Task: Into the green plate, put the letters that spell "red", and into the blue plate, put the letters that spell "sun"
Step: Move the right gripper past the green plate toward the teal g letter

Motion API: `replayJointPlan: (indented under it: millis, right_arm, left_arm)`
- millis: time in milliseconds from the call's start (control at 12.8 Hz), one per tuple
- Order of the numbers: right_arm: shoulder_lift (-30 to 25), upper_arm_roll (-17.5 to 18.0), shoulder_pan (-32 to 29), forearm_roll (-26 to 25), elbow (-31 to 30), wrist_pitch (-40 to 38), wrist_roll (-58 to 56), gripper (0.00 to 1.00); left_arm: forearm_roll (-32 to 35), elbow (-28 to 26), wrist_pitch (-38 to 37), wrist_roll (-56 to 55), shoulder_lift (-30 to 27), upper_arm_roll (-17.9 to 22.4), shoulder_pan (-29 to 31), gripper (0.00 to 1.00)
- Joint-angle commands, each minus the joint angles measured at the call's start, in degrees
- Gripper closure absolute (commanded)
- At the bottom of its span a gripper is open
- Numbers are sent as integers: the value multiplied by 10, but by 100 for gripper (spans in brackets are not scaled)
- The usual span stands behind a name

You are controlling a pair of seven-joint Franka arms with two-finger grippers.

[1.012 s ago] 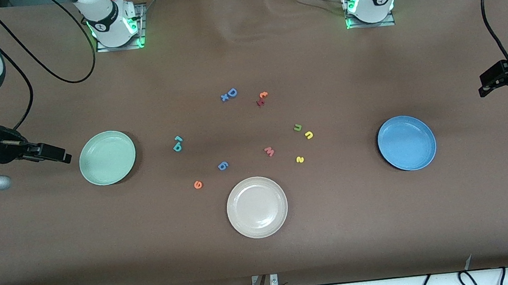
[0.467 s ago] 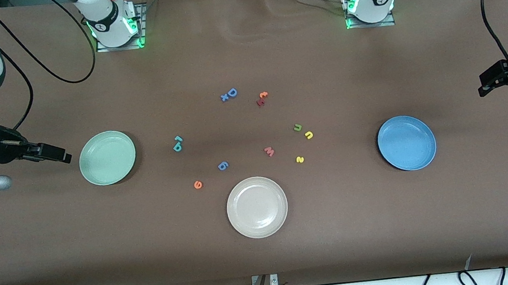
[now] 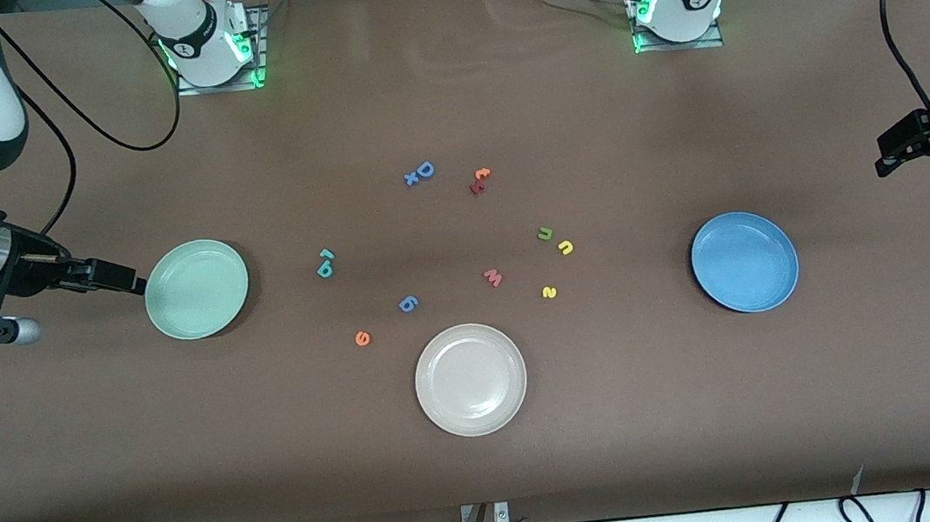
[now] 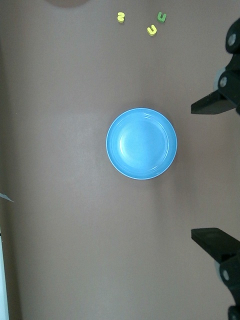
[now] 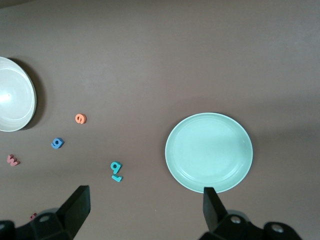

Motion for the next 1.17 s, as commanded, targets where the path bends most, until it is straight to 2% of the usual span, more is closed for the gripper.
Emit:
replayJointPlan:
  millis: [0, 1090]
  right_arm:
    - [-13, 1, 1, 1, -16, 0, 8, 0]
    - [-7, 1, 48, -1, -18, 7, 87, 1]
  left_arm:
    - [-9, 3, -10, 3, -5, -2, 3, 0]
    - [-9, 3, -12, 3, -5, -2, 3, 0]
